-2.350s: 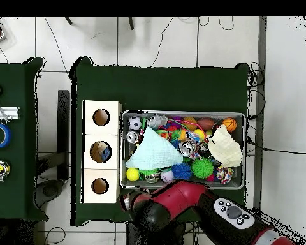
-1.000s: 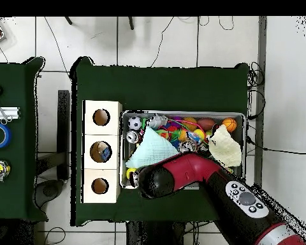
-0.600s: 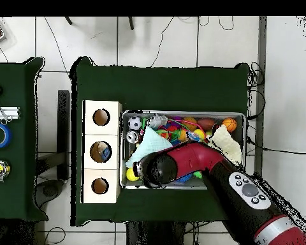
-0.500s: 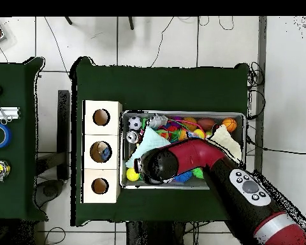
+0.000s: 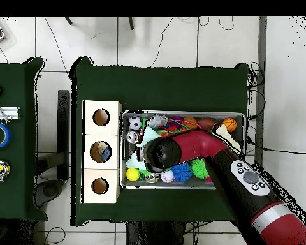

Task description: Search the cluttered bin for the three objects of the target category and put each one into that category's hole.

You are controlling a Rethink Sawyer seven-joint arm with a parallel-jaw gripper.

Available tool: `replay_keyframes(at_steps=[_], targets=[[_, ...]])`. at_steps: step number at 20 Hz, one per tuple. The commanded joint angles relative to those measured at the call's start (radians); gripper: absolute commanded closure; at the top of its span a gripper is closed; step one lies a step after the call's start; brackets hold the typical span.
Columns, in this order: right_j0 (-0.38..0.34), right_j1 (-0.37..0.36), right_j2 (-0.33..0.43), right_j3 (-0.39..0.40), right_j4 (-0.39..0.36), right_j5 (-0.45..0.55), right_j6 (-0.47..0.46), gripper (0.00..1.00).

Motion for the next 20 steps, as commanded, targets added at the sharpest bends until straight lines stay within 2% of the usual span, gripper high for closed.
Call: replay_keyframes(at_steps=[1, 6, 11, 20], targets=[[0.019, 0.057, -0.027, -0.135, -0.094, 0.081, -0.24, 0.0], [0.016, 0.036, -0.05, -0.08, -0.134, 0.053, -0.211, 0.0], [0.019, 0.023, -0.053, -0.054, -0.159, 0.074, -0.234, 0.0], [0.007, 0.009, -0.067, 0.039, -0.223, -0.005, -0.196, 0.0]])
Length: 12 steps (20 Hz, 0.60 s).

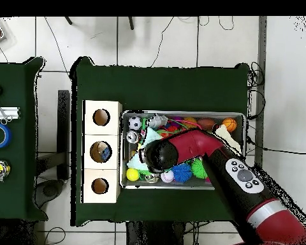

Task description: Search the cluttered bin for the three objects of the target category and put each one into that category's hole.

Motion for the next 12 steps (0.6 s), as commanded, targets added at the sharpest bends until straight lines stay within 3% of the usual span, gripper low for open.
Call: replay_keyframes(at_steps=[1, 6, 12], targets=[[-0.013, -0.001, -0.051, 0.053, -0.125, -0.013, -0.195, 0.0], [-0.004, 0.066, -0.065, 0.044, -0.177, -0.077, -0.167, 0.0], [0.016, 0.065, -0.08, 0.065, -0.21, -0.125, -0.126, 0.0]])
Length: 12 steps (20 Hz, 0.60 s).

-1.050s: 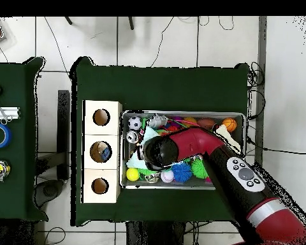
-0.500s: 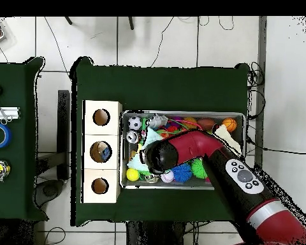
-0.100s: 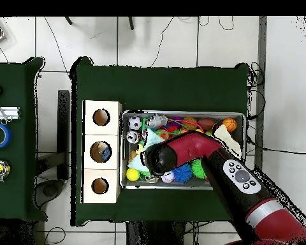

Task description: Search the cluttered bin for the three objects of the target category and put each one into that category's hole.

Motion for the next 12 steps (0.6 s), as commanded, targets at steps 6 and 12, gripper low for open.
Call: replay_keyframes(at_steps=[6, 12], targets=[[-0.001, 0.09, -0.064, 0.045, -0.151, -0.142, -0.1, 1.0], [-0.071, 0.003, 0.004, 0.056, -0.048, -0.029, -0.207, 1.0]])
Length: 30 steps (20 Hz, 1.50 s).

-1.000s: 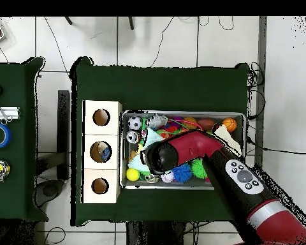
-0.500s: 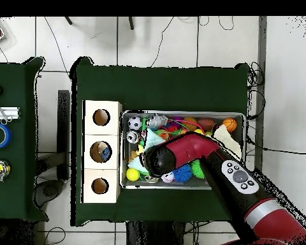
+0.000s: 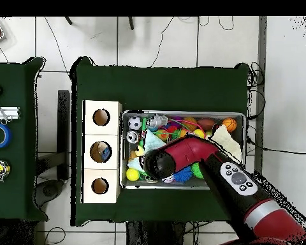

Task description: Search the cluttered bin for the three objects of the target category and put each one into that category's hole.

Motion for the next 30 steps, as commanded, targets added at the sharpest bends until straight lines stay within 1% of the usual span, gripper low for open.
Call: replay_keyframes(at_steps=[1, 3, 5, 8, 9, 11, 14, 20, 22, 24, 30], targets=[[-0.094, -0.016, 0.031, 0.026, 0.008, 0.046, -0.248, 1.0], [-0.149, -0.044, 0.082, 0.014, 0.05, 0.095, -0.334, 1.0], [-0.199, -0.063, 0.136, -0.018, 0.099, 0.164, -0.425, 1.0], [-0.231, -0.075, 0.192, -0.103, 0.162, 0.316, -0.559, 1.0], [-0.24, -0.079, 0.205, -0.122, 0.177, 0.353, -0.583, 1.0], [-0.247, -0.093, 0.223, -0.16, 0.197, 0.422, -0.614, 1.0], [-0.239, -0.097, 0.237, -0.219, 0.206, 0.498, -0.647, 1.0], [-0.196, -0.093, 0.228, -0.351, 0.194, 0.674, -0.732, 1.0], [-0.189, -0.09, 0.227, -0.371, 0.19, 0.7, -0.749, 1.0], [-0.191, -0.092, 0.229, -0.376, 0.187, 0.701, -0.758, 1.0], [-0.169, -0.1, 0.225, -0.444, 0.168, 0.774, -0.821, 1.0]])
